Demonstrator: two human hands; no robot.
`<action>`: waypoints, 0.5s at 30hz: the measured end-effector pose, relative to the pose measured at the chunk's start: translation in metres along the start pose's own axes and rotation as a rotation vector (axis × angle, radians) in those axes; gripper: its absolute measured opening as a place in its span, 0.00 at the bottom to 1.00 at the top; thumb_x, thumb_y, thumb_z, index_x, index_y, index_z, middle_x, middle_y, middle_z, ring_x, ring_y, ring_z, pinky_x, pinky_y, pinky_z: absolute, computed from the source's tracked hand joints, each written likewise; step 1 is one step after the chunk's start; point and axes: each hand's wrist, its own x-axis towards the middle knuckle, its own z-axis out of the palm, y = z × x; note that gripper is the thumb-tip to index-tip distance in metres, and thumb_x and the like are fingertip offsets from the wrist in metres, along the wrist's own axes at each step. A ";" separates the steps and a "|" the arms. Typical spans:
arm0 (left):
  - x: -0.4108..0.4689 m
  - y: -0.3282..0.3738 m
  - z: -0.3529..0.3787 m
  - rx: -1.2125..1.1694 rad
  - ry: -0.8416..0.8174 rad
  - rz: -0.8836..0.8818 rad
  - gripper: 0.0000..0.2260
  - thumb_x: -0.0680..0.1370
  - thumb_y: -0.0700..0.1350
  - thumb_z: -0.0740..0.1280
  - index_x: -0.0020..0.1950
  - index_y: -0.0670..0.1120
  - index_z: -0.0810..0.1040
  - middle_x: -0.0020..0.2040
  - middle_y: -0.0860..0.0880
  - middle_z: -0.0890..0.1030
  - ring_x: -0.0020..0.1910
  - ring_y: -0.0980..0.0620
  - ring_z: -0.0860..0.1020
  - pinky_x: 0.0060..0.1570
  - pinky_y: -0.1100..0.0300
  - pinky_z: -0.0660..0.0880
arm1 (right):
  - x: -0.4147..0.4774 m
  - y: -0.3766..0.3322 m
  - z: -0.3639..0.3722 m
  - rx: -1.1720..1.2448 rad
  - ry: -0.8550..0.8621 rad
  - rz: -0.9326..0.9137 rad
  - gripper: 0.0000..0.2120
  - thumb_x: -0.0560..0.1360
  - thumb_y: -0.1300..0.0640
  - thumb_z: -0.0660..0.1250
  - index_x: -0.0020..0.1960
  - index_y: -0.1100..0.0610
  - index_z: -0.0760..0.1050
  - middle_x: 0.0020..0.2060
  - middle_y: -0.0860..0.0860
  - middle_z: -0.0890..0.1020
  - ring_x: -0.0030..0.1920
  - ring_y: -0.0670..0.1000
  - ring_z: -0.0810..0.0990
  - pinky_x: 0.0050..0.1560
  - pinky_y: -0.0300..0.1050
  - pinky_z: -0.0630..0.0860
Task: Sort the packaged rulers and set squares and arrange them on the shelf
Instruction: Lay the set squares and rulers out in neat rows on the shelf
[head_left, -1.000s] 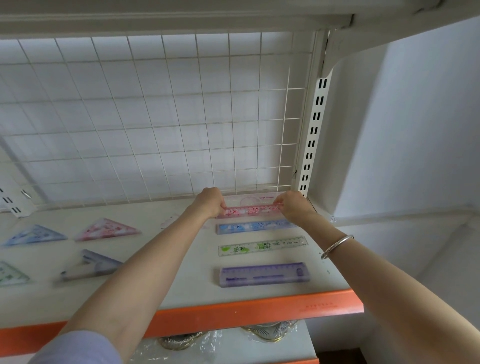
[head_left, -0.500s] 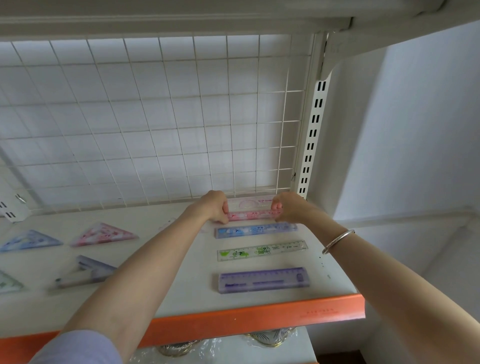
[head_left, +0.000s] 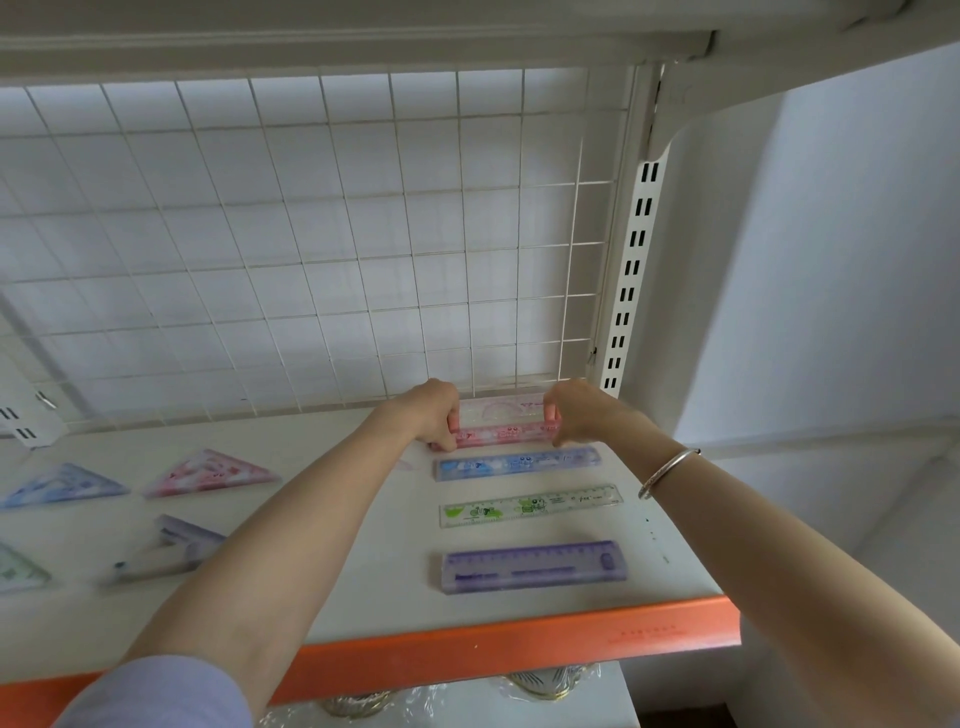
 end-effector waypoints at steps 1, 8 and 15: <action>0.000 0.000 0.000 -0.002 -0.003 0.001 0.14 0.69 0.39 0.74 0.53 0.42 0.81 0.49 0.45 0.80 0.42 0.49 0.76 0.39 0.62 0.71 | 0.000 0.000 0.000 0.000 -0.002 0.000 0.14 0.67 0.61 0.75 0.51 0.58 0.78 0.54 0.53 0.78 0.57 0.54 0.76 0.59 0.46 0.73; 0.000 -0.006 0.001 -0.010 -0.002 0.002 0.14 0.69 0.40 0.75 0.53 0.43 0.80 0.53 0.45 0.79 0.44 0.50 0.75 0.41 0.62 0.71 | -0.002 -0.003 0.001 0.023 -0.009 0.002 0.14 0.67 0.61 0.75 0.50 0.57 0.77 0.55 0.53 0.78 0.56 0.54 0.76 0.59 0.47 0.73; -0.003 -0.014 -0.003 -0.202 0.038 0.029 0.15 0.70 0.45 0.76 0.55 0.45 0.79 0.52 0.49 0.79 0.46 0.51 0.78 0.44 0.61 0.75 | -0.006 -0.001 -0.004 0.059 -0.028 -0.002 0.18 0.67 0.62 0.75 0.56 0.56 0.76 0.55 0.51 0.78 0.57 0.52 0.76 0.60 0.47 0.73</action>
